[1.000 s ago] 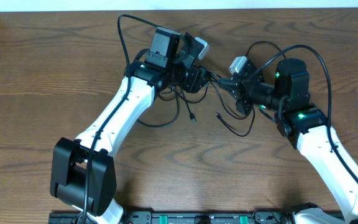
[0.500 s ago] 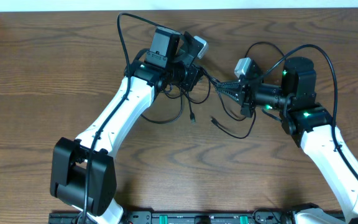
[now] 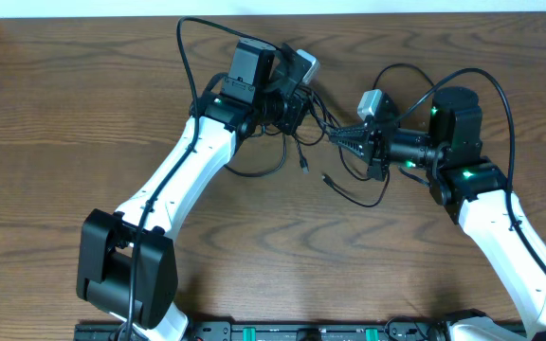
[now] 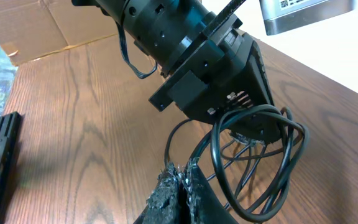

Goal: Untangle cables

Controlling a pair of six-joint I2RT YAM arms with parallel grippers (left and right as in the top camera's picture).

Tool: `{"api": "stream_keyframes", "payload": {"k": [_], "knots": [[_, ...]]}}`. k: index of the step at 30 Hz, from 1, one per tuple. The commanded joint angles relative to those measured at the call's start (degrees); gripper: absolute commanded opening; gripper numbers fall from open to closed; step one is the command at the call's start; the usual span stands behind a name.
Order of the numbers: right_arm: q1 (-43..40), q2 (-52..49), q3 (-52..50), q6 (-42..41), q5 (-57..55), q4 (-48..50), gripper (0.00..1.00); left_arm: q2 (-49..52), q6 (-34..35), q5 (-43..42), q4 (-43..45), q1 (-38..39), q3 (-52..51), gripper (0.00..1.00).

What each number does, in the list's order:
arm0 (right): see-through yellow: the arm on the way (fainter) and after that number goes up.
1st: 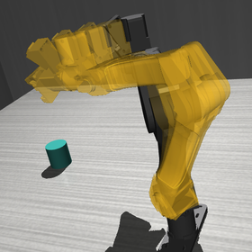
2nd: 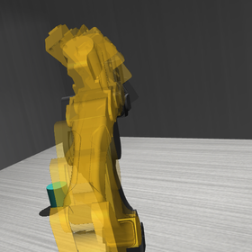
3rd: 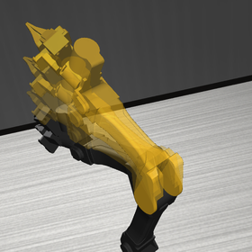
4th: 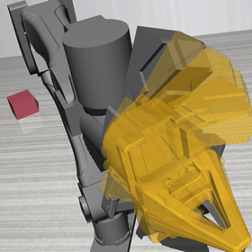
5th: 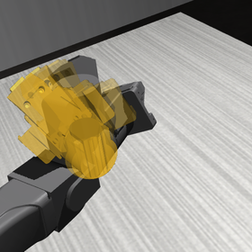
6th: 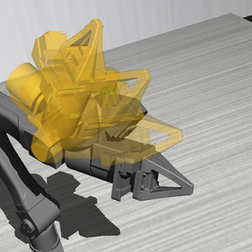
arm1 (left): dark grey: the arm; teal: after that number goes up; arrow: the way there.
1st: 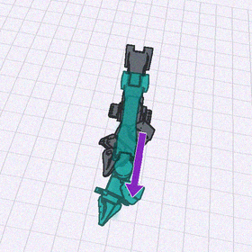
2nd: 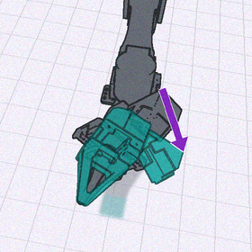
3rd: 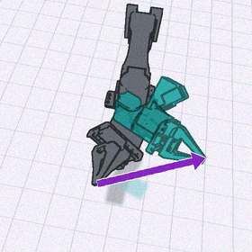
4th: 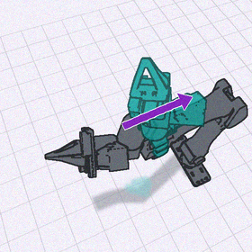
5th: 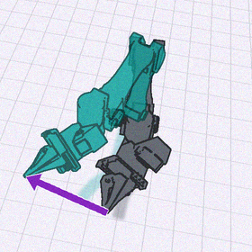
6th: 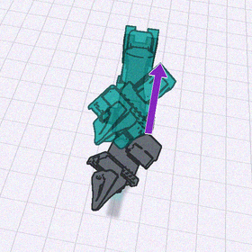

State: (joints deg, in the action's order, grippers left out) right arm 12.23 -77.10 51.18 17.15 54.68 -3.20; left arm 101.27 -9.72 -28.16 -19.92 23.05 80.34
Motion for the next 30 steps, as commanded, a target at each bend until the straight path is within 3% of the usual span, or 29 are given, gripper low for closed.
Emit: {"api": "stream_keyframes", "payload": {"k": [1,3,5,10,16,19,23,26,30], "knots": [[0.0,0.8,0.1,-0.4,1.9,-0.1,0.01,0.7,0.8,-1.4,0.3,-0.1,0.5,0.17],[0.0,0.8,0.1,-0.4,-0.8,-0.6,0.02,0.7,0.8,-1.4,0.3,-0.1,0.5,0.17],[0.0,0.8,0.1,-0.4,-3.4,-1.6,0.08,0.7,1.4,-2.4,0.6,-0.1,0.5,0.08],[0.0,0.8,0.1,-0.5,-13.6,-4.9,0.46,0.7,1.4,-4.4,1.2,-0.1,0.5,0.08],[0.2,0.5,0.0,-2.7,-30.5,-9.8,0.51,0.7,1.4,-0.6,-0.4,-0.1,0.5,0.08],[0.2,-0.7,0.0,-3.6,-36.4,-10.3,0.64,0.7,1.4,4.0,-0.9,-0.1,0.5,0.08],[0.2,-4.3,0.0,-3.6,-40.4,-9.1,0.7,0.7,1.4,8.1,-1.8,-0.1,0.5,0.33],[0.2,-8.4,0.0,-3.7,-41.1,-6.5,0.7,0.7,1.4,9.0,-3.0,-0.1,0.5,0.41],[0.2,-14.0,0.0,-3.9,-41.3,-0.5,0.69,1.0,1.4,11.5,-4.1,-0.2,0.5,0.42]]}}
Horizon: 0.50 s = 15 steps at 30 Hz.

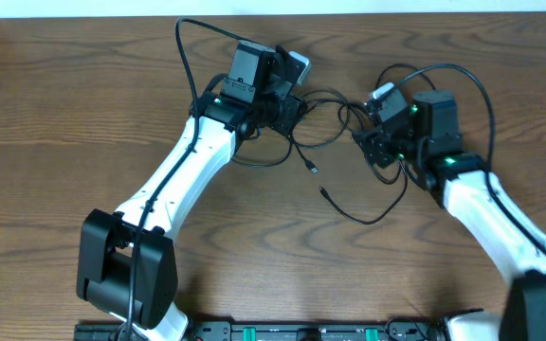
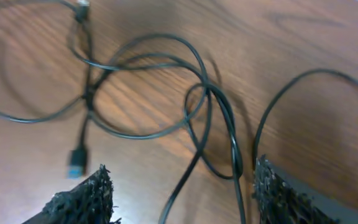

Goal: Untangle cables

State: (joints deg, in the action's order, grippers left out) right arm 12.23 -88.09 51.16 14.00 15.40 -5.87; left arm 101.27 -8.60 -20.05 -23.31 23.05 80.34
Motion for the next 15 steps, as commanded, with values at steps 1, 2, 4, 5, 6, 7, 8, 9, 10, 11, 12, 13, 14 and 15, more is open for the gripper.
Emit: {"api": "stream_keyframes", "payload": {"k": [1,2,4,5,6,7,8,9,10,11,12,13,14,15], "knots": [[0.2,-4.3,0.0,-1.2,-2.0,4.0,0.69,1.0,0.3,4.0,-1.0,-0.2,0.5,0.42],[0.1,-5.4,0.0,-1.6,-2.1,6.0,0.69,1.2,0.3,4.7,-1.4,-0.2,0.5,0.42],[0.1,-7.2,0.0,-1.6,-2.3,9.3,0.69,1.3,0.3,4.7,-1.7,-0.2,0.5,0.42],[0.1,-8.0,0.0,-1.6,-3.1,11.1,0.69,1.3,0.3,4.7,-1.9,-0.2,0.5,0.42],[0.1,-8.7,0.0,-1.6,-4.5,12.6,0.69,1.3,0.3,4.7,-1.9,-0.2,0.5,0.42],[0.1,-9.1,0.0,-1.6,-5.6,13.4,0.68,1.3,0.3,4.7,-1.9,-0.2,0.5,0.42],[0.1,-9.6,0.0,-1.6,-7.6,14.3,0.68,1.3,0.3,4.7,-1.9,-0.2,0.5,0.42],[0.1,-10.3,0.0,-1.5,-10.0,15.3,0.67,1.3,0.3,4.7,-1.9,-0.2,0.5,0.42],[0.1,-10.6,0.0,-1.5,-11.2,15.6,0.67,1.3,0.3,4.7,-1.9,-0.2,0.5,0.42],[0.0,-11.0,0.0,-1.5,-12.8,16.0,0.66,1.3,0.3,4.7,-1.9,-0.2,0.5,0.42],[-0.3,-11.4,0.0,-1.5,-14.0,16.4,0.66,1.3,0.3,4.7,-1.9,-0.2,0.5,0.42],[-0.6,-11.8,0.0,-1.5,-14.8,16.6,0.66,1.3,0.3,4.7,-1.9,-0.2,0.5,0.42],[-1.4,-12.4,0.0,-1.5,-14.9,16.7,0.65,1.3,0.3,4.7,-1.9,-0.2,0.5,0.42],[-1.8,-12.8,0.0,-1.6,-14.7,16.5,0.64,1.3,0.3,4.7,-1.9,-0.2,0.5,0.42]]}}
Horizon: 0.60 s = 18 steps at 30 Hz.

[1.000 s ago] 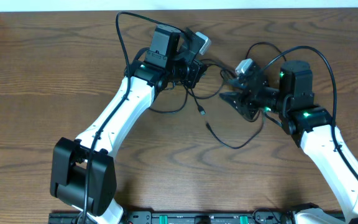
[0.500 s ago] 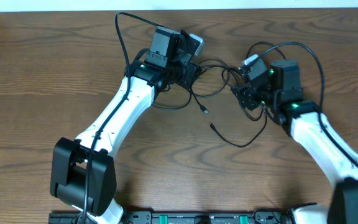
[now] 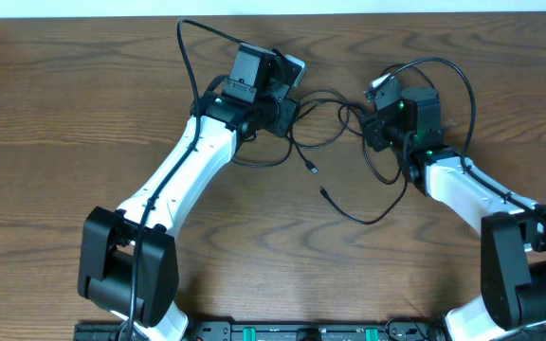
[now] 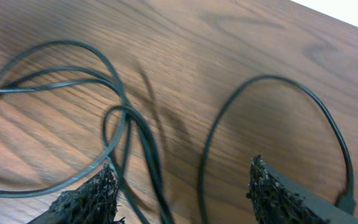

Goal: Untangle cables

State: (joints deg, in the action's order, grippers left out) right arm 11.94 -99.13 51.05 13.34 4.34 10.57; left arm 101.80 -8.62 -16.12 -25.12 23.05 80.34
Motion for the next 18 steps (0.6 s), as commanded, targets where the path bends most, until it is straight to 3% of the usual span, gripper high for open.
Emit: {"api": "stream_keyframes", "payload": {"k": [1,6,10,18], "knots": [[-1.8,-2.1,0.2,-0.9,-3.5,-0.2,0.64,0.8,0.3,0.8,-0.1,-0.2,0.5,0.42],[-2.1,-3.1,0.2,-0.5,-0.4,-2.7,0.61,0.8,0.3,0.8,-0.1,-0.2,0.5,0.42],[-2.1,-3.2,0.2,-0.4,5.7,-3.0,0.52,0.8,0.3,0.8,-0.1,-0.2,0.5,0.42],[-2.1,-3.2,0.2,-0.4,8.3,-2.0,0.11,0.8,0.3,0.8,-0.1,-0.2,0.5,0.42]]}}
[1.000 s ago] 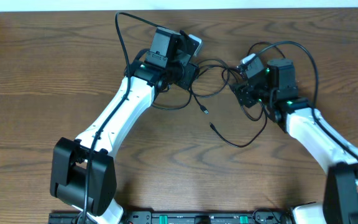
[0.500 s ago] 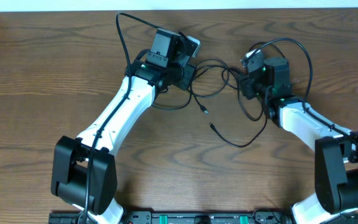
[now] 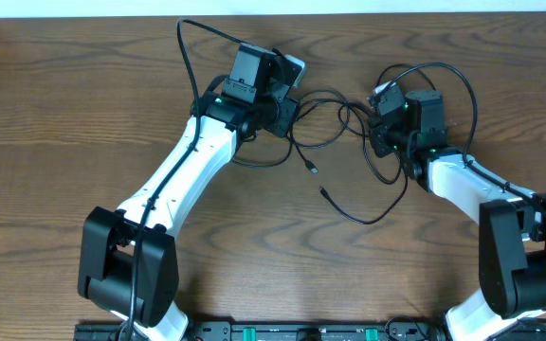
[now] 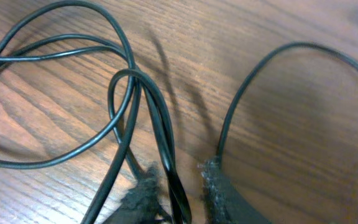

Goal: Untangle cables

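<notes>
Black cables (image 3: 377,222) lie in loose, crossing loops on the wooden table between the two arms, with two plug ends near the middle. In the right wrist view the loops (image 4: 160,124) cross just ahead of my fingers. My right gripper (image 3: 375,133) (image 4: 179,186) has its jaws drawn close around a twisted pair of strands. My left gripper (image 3: 287,102) sits at the left end of the tangle with strands running up to it. Its fingers are hidden under the wrist.
The table's back edge runs just behind both grippers. A piece of cardboard shows at the far left corner. The arms' own black leads arch over each wrist. A black rail (image 3: 301,332) lines the front edge.
My right gripper's jaws stood wide apart over the loops and are now drawn in around a twisted pair of strands. Neither arm has visibly shifted in the overhead view.
At first my right gripper was shut, right up against the left gripper and the bunched cables. Then it stood open farther right, with the cables spread out on the table. It stayed open over the right-hand loops, and now it is closed on a strand there.
</notes>
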Controlling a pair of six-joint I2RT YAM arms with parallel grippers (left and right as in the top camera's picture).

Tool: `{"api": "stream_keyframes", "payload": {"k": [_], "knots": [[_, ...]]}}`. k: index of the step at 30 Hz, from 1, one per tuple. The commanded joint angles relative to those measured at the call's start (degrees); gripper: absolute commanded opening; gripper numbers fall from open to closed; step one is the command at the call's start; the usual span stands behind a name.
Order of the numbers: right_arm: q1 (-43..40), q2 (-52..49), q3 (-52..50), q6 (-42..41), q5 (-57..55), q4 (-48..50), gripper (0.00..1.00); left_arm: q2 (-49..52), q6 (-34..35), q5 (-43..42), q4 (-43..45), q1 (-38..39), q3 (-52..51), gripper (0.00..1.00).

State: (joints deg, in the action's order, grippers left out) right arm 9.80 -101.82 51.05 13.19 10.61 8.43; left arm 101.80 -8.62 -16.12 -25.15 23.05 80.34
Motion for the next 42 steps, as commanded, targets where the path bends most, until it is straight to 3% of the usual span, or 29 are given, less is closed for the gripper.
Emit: {"api": "stream_keyframes", "payload": {"k": [1,7,10,12,15,22,29,42], "knots": [[0.0,-0.5,0.2,-0.3,2.1,0.1,0.07,0.8,0.3,0.8,-0.1,-0.2,0.5,0.42],[0.0,-0.5,0.2,0.7,10.1,1.0,0.01,0.8,0.3,0.8,-0.1,-0.1,0.5,0.42],[0.0,-0.5,0.2,0.8,11.0,1.8,0.02,0.8,0.3,0.8,-0.1,-0.2,0.5,0.42],[0.0,-0.5,0.2,1.6,11.0,1.3,0.09,0.8,0.3,0.8,-0.1,-0.1,0.5,0.42],[0.0,-0.5,0.2,2.2,11.0,0.3,0.01,0.8,0.3,0.8,-0.1,-0.1,0.5,0.42],[0.0,-0.1,0.2,2.0,21.0,2.6,0.01,0.8,0.3,0.8,-0.1,-0.1,0.5,0.42],[-0.1,1.0,0.2,-0.9,23.3,3.9,0.01,0.8,0.3,0.8,-0.1,-0.2,0.5,0.42],[-2.4,16.6,0.2,-7.6,48.9,10.5,0.01,0.8,0.3,0.7,-0.1,-0.1,0.5,0.45]]}}
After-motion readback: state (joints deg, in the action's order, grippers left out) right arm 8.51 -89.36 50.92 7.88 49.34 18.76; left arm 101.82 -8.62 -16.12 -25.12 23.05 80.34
